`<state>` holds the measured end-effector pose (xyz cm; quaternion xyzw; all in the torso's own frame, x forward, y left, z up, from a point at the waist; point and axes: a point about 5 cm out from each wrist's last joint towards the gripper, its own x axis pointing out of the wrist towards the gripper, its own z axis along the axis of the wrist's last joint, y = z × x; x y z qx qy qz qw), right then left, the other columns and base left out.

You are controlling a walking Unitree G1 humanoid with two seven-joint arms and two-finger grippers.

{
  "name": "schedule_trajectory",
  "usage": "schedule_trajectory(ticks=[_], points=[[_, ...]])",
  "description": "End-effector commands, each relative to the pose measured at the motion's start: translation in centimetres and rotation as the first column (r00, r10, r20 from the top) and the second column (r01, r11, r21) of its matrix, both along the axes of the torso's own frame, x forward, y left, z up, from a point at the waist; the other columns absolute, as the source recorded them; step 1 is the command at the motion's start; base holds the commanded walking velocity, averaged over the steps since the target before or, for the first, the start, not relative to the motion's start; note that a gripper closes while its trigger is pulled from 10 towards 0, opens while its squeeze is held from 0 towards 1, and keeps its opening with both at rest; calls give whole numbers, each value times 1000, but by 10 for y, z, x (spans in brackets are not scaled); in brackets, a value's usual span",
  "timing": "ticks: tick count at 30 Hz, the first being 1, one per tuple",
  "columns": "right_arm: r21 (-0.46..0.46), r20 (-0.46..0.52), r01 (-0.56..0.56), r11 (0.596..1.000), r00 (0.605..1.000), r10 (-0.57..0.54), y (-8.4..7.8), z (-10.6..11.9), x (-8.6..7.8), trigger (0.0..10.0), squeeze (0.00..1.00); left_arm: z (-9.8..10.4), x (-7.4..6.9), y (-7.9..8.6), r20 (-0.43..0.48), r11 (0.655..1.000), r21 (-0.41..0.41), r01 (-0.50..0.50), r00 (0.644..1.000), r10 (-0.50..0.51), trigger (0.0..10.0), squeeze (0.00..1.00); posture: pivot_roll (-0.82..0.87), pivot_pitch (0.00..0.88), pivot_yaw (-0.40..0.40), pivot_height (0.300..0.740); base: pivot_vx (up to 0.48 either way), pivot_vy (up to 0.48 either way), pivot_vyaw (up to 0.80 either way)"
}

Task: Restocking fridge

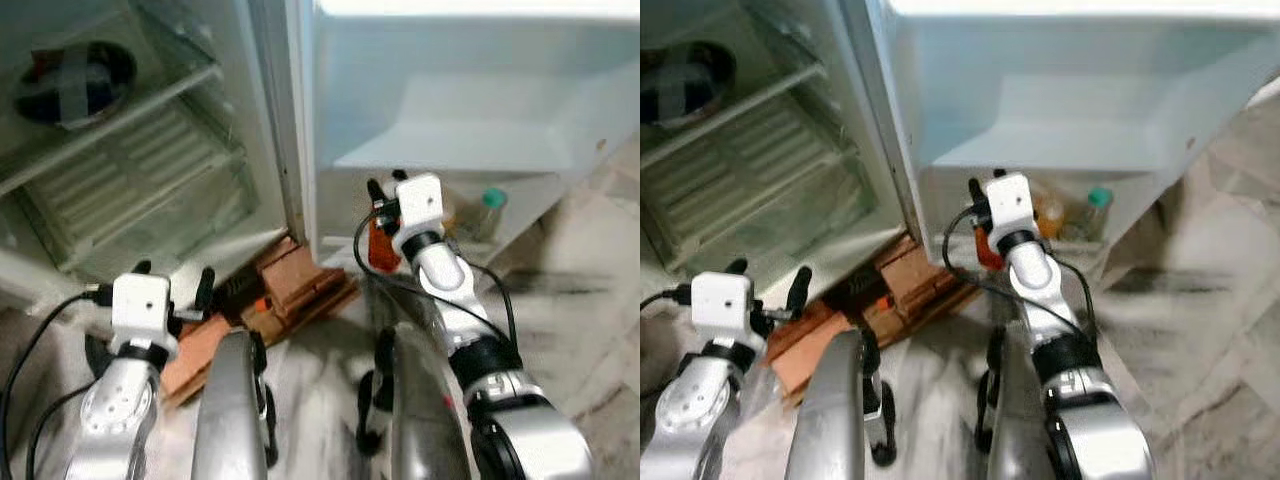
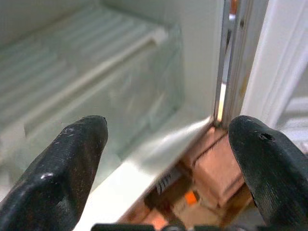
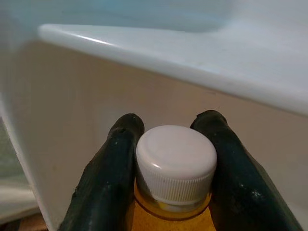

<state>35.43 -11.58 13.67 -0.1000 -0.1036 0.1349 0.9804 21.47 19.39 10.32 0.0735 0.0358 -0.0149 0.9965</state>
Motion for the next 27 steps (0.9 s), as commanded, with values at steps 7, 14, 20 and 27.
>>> schedule_trajectory(ticks=[7, 14, 20, 27], points=[[-96, 143, 9, 995, 990, 5, 7, 18, 7, 10000, 0, 1, -10, -1, -26, 1000, -14, -17, 1000, 17, 10000, 0, 265, 320, 40, 534, 0, 0, 0], [-131, 258, 105, 986, 964, -68, 4, 40, 17, 10000, 0, 3, -9, 0, -25, 1000, -22, -17, 1000, 17, 10000, 0, 273, 323, 47, 534, 0, 0, 0], [-142, 322, 96, 985, 946, -45, 13, 53, 20, 10000, 0, 4, -9, 3, -28, 1000, -15, -19, 999, 18, 10000, 0, 273, 326, 50, 534, 0, 239, 0], [-130, 322, 84, 988, 946, -38, 14, 47, 16, 10000, 0, 2, -8, -2, -32, 1000, -25, -14, 999, 14, 10000, 0, 260, 317, 39, 534, 0, 162, 0]])
